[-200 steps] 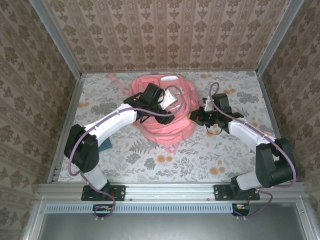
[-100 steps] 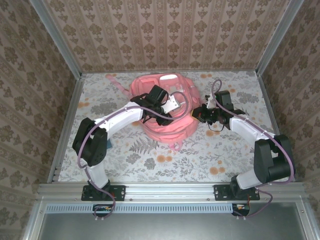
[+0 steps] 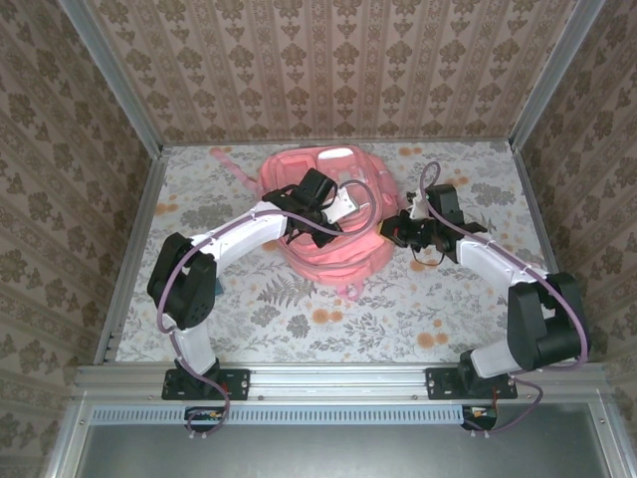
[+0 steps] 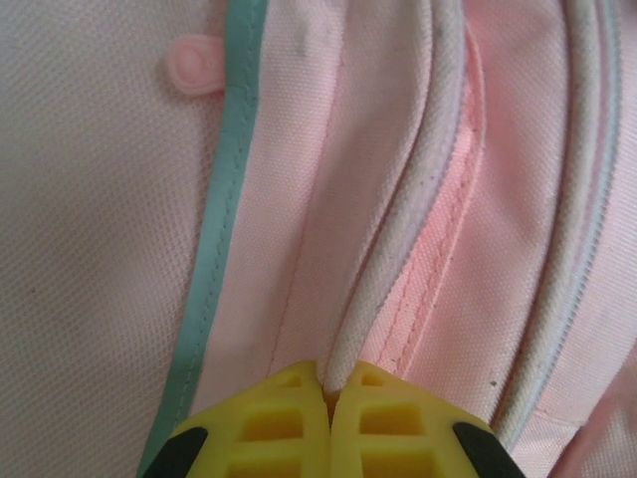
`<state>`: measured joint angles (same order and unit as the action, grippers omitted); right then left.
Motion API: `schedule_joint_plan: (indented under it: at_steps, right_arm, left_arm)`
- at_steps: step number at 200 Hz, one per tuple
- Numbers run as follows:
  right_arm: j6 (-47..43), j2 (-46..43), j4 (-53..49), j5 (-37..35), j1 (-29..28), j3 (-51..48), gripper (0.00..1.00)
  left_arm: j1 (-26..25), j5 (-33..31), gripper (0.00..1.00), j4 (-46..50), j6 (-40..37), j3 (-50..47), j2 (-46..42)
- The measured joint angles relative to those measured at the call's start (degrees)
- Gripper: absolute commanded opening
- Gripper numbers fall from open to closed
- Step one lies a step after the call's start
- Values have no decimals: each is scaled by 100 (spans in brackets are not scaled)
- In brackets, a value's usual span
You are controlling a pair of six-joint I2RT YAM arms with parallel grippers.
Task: Pack the student bag
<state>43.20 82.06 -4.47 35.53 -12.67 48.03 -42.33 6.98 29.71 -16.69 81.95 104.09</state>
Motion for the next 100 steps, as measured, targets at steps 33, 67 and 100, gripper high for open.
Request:
schedule_joint_plan:
  at_steps: [33,67,100]
  right_arm:
    - [391,-356,236,-372,-599,-304,0]
    - [837,-433,568,-621,-1115,-544,0]
    - [684,-426,319,-1032,-1287,-466,0]
  left_arm:
    - [-33,-363,0,81,243,9,0]
    - [-35,-494,0,0,444,20,0]
    - [-37,-601,0,-149,542,22,-2]
